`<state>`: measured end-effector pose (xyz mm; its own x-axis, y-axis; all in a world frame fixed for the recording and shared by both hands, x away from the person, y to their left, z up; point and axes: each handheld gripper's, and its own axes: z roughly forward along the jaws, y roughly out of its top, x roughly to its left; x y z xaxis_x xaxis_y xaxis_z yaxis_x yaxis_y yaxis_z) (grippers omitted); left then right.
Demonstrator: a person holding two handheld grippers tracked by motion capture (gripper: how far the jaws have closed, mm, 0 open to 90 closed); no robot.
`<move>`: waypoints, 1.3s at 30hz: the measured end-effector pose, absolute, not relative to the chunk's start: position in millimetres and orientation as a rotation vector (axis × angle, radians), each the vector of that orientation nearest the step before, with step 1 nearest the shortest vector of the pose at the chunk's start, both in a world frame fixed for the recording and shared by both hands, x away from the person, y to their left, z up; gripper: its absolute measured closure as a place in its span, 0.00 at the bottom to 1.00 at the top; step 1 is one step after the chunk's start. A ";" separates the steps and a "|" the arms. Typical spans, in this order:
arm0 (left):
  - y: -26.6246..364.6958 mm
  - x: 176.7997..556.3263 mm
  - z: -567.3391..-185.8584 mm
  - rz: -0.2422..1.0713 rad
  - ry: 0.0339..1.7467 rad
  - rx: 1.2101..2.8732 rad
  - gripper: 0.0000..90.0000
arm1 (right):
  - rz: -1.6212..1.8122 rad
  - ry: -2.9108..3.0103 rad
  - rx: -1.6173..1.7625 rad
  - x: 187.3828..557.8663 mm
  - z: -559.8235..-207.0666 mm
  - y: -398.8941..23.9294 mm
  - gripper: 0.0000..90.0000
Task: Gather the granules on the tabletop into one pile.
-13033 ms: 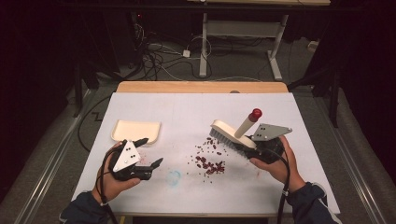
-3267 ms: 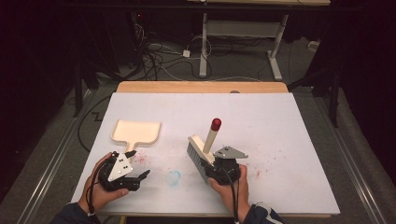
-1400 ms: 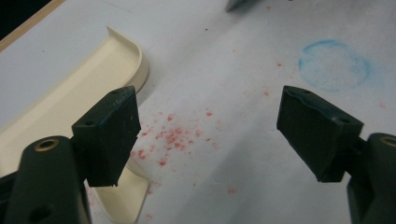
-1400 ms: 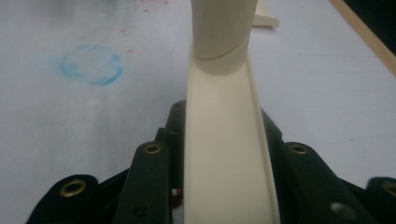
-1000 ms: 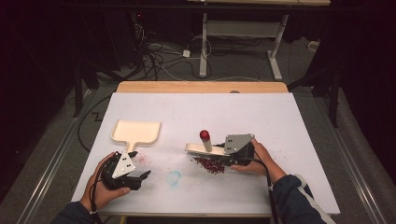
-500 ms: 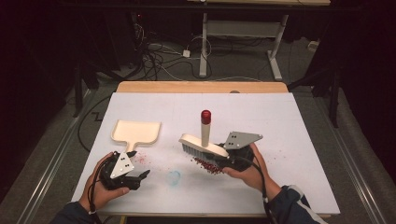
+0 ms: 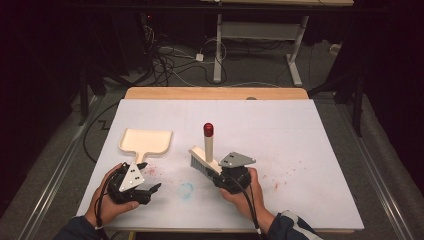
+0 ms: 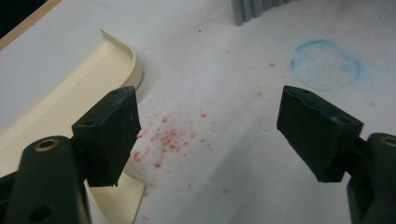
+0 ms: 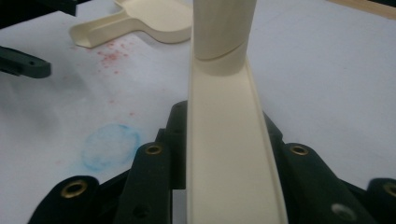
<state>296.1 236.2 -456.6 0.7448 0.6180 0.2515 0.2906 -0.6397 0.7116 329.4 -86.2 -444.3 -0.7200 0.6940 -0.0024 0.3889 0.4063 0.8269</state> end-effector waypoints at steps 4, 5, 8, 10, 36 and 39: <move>235.1 295.8 -457.3 0.630 0.677 2.282 0.23 | 1.196 2.316 0.972 327.9 -438.0 -100.3 0.76; 234.6 295.6 -457.4 0.631 0.673 2.286 0.23 | 1.196 2.324 0.986 326.7 -436.5 -103.9 0.76; 233.7 295.5 -457.6 0.627 0.665 2.292 0.23 | 1.207 2.320 0.985 323.9 -432.2 -114.0 0.76; 233.4 295.6 -457.6 0.627 0.662 2.293 0.23 | 1.243 2.311 0.968 322.7 -427.9 -120.3 0.75; 234.3 295.7 -455.9 0.634 0.663 2.283 0.23 | 1.377 2.546 0.479 328.9 -449.0 -138.6 0.75; 233.8 295.8 -455.7 0.636 0.663 2.281 0.23 | 1.383 2.532 0.504 335.6 -446.7 -143.0 0.75</move>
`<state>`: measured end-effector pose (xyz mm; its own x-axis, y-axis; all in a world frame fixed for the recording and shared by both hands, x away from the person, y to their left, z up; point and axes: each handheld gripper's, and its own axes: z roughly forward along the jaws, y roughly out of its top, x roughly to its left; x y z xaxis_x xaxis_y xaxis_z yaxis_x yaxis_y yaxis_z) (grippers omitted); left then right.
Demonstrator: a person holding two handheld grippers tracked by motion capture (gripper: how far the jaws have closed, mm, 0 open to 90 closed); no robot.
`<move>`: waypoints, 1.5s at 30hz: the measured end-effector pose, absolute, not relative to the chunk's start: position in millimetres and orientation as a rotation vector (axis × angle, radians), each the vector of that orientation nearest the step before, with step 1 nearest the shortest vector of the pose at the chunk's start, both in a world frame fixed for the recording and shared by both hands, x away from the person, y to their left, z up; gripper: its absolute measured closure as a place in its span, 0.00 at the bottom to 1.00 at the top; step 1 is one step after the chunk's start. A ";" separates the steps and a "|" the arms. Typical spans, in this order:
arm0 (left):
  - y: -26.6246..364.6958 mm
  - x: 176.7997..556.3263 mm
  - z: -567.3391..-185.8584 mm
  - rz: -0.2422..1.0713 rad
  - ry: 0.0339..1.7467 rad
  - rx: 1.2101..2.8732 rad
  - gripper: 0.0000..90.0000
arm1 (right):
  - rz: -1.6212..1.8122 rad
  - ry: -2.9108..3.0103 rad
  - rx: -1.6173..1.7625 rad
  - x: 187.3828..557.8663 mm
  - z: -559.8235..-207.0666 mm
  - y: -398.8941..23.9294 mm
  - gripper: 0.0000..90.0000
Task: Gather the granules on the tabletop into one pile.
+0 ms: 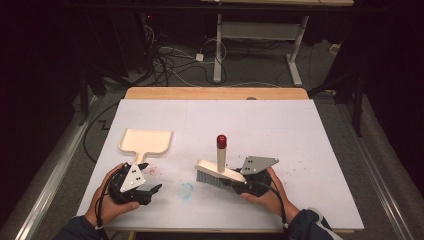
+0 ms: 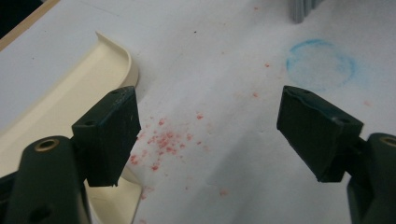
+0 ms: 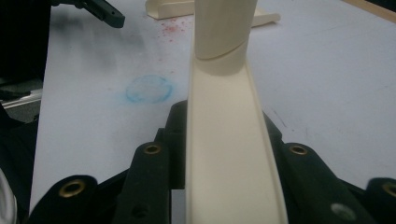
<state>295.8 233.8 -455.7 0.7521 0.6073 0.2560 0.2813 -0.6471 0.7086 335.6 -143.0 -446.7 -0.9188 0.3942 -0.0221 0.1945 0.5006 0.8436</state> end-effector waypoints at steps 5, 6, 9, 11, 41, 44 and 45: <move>234.4 296.3 -455.6 0.637 0.665 2.283 0.23 | 1.405 2.478 0.498 336.5 -431.1 -149.5 0.75; 234.5 296.2 -455.5 0.638 0.665 2.282 0.23 | 1.419 2.461 0.504 337.3 -427.8 -152.0 0.75; 235.0 296.1 -455.3 0.638 0.663 2.286 0.23 | 1.463 2.407 0.538 341.2 -420.6 -161.0 0.75; 235.1 296.2 -455.2 0.638 0.665 2.284 0.23 | 1.456 2.373 0.557 345.3 -418.1 -165.8 0.75; 234.5 296.8 -456.2 0.630 0.662 2.293 0.23 | 1.336 2.384 0.403 354.9 -449.4 -169.2 0.75; 235.0 296.3 -455.5 0.635 0.661 2.291 0.23 | 1.322 2.348 0.422 355.2 -445.7 -170.4 0.75; 235.3 296.2 -455.0 0.638 0.661 2.291 0.23 | 1.328 2.341 0.423 355.6 -443.6 -172.0 0.75</move>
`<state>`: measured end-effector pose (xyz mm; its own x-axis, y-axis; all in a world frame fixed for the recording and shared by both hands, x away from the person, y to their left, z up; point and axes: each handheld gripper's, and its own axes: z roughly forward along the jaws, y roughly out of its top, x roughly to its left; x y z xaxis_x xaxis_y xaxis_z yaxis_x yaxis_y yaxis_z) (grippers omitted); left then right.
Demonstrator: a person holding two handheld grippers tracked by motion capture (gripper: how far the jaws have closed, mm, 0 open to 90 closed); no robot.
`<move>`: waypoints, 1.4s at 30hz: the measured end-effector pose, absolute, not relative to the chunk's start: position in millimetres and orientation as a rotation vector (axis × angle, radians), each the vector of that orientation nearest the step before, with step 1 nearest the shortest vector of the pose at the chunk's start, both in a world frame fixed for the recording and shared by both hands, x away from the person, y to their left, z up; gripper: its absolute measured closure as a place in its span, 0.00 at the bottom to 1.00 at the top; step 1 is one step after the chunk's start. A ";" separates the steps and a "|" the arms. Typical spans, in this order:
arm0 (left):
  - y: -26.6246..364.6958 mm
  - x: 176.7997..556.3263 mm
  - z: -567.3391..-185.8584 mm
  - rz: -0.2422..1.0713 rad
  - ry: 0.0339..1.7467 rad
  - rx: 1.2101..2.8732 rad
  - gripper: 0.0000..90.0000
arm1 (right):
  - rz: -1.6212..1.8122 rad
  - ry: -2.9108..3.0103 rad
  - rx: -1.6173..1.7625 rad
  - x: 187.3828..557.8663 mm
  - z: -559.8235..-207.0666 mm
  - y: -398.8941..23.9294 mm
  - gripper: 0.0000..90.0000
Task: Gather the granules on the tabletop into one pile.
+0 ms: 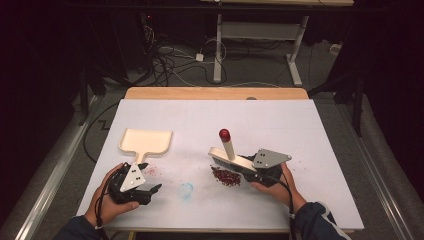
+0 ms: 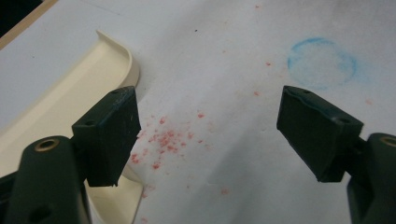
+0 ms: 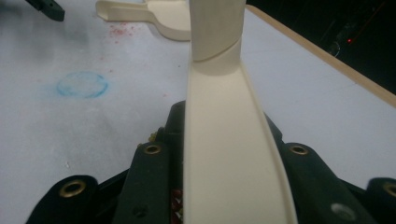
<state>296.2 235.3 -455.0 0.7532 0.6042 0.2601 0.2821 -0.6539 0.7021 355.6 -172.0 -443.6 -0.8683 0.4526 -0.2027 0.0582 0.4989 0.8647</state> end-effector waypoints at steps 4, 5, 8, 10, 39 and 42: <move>236.0 296.4 -455.0 0.641 0.673 2.278 0.23 | 1.334 2.293 0.473 354.4 -430.3 -181.2 0.75; 236.0 296.4 -455.0 0.641 0.673 2.279 0.23 | 1.345 2.281 0.493 353.8 -426.1 -184.6 0.75; 235.9 296.1 -455.0 0.643 0.672 2.281 0.23 | 1.340 2.268 0.582 351.9 -413.1 -194.7 0.75; 236.1 295.8 -454.4 0.645 0.672 2.279 0.23 | 1.314 2.245 0.637 349.1 -405.3 -201.8 0.75; 233.4 296.6 -455.9 0.632 0.664 2.294 0.23 | 1.248 2.451 1.019 315.5 -393.4 -270.6 0.75; 232.8 297.1 -456.4 0.629 0.663 2.297 0.23 | 1.248 2.488 1.046 326.8 -401.5 -272.0 0.75</move>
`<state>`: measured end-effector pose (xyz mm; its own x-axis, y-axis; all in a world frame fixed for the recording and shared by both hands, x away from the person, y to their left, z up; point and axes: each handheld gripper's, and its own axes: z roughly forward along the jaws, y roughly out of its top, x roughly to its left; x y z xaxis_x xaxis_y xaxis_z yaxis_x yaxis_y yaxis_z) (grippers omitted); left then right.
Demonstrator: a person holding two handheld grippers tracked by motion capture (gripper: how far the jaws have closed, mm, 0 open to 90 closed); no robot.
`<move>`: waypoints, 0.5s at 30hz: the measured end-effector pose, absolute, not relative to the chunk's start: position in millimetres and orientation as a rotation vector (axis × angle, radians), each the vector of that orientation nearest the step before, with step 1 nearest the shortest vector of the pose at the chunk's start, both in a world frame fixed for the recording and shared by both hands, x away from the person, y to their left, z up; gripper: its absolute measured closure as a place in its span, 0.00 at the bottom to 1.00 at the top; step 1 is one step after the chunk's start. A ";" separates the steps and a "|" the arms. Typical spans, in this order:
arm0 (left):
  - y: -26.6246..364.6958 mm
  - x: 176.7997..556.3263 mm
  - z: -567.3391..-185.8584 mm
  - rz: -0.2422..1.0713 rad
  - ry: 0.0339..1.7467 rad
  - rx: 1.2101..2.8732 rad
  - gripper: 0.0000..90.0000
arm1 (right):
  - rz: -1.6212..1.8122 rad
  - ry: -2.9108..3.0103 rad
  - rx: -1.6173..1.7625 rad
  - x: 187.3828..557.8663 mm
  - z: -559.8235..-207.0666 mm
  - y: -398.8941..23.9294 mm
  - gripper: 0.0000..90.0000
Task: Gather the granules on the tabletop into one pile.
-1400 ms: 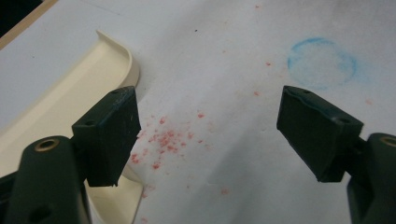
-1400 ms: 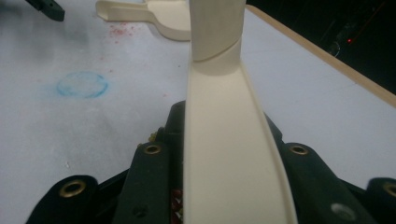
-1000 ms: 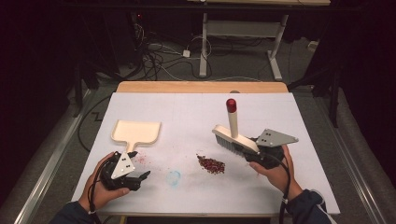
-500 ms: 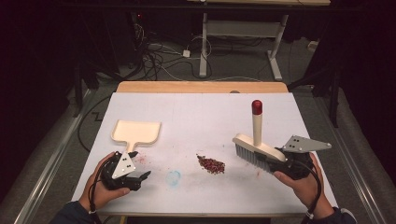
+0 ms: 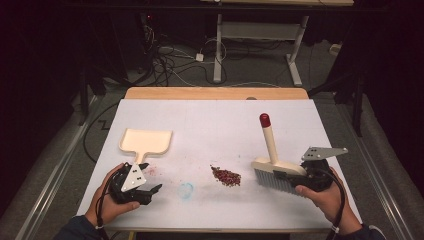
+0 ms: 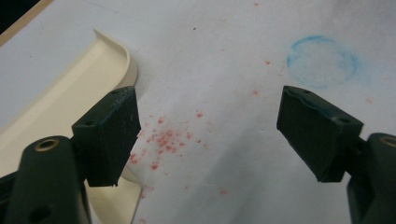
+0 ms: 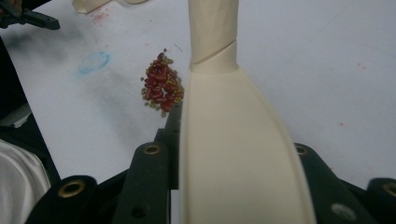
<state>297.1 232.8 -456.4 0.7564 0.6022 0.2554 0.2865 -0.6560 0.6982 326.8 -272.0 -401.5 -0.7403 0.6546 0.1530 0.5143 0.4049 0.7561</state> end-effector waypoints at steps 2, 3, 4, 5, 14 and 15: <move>232.6 297.3 -456.7 0.627 0.664 2.299 0.23 | 1.237 2.510 1.069 335.9 -406.3 -273.2 0.75; 232.5 297.5 -456.9 0.625 0.665 2.300 0.23 | 1.226 2.517 1.075 340.7 -408.0 -273.9 0.75; 232.2 297.5 -457.2 0.623 0.665 2.302 0.23 | 1.218 2.524 1.071 345.4 -408.9 -275.1 0.75; 232.1 297.6 -457.4 0.622 0.664 2.304 0.23 | 1.197 2.534 1.062 351.2 -409.4 -277.1 0.75; 230.8 298.1 -459.2 0.615 0.662 2.317 0.23 | 1.085 2.525 1.097 390.8 -413.1 -291.6 0.62; 230.7 298.1 -459.5 0.614 0.662 2.319 0.23 | 1.083 2.512 1.103 394.4 -413.1 -293.6 0.60</move>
